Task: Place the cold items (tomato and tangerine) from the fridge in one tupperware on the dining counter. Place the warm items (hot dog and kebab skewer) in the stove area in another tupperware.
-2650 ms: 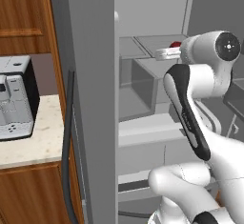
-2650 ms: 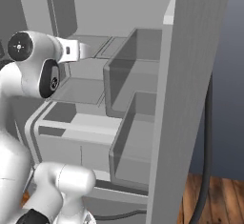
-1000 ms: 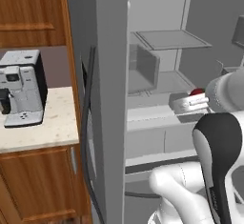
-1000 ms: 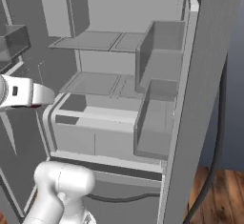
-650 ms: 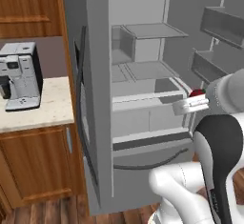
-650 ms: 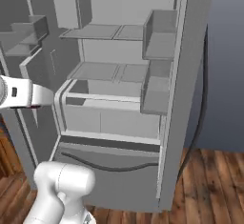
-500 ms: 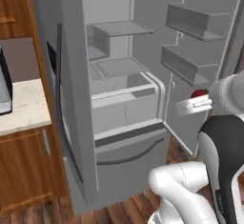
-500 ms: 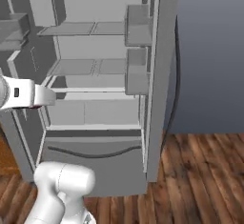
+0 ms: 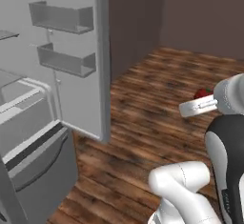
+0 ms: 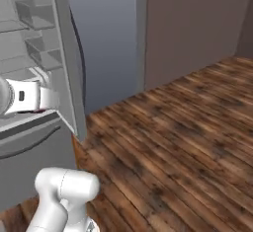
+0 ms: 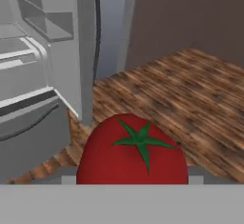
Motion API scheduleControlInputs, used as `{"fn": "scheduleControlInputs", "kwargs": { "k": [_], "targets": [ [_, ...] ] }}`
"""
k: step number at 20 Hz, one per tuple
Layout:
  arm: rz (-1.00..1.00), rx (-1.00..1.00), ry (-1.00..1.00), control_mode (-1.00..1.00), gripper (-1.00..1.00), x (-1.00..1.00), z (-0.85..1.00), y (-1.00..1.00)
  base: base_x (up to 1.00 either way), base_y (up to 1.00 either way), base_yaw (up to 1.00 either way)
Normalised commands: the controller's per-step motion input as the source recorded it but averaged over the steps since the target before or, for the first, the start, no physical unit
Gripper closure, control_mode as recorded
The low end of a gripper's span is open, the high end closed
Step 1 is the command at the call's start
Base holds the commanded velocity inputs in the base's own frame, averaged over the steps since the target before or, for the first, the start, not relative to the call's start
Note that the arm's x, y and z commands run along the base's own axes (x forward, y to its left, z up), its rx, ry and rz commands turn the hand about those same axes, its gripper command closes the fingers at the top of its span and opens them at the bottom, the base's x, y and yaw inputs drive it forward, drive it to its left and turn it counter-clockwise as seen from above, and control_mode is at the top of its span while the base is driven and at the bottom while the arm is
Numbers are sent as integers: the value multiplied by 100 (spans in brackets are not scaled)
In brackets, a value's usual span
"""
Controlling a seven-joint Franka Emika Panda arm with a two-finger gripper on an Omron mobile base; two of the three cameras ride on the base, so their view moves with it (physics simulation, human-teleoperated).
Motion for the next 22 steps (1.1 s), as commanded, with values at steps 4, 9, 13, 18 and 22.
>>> {"fn": "scheduleControlInputs", "kwargs": {
  "k": [4,9,13,18,22],
  "targets": [
    [0,0,0,100,100,0,0,0,-21,-6,-100],
    [0,0,0,100,100,0,0,0,5,-33,-100],
    [0,0,0,100,100,0,0,0,37,-41,-95],
    [0,0,0,100,100,0,0,0,89,-24,-39],
    [0,0,0,100,100,0,0,0,100,0,-9]
  ]
}}
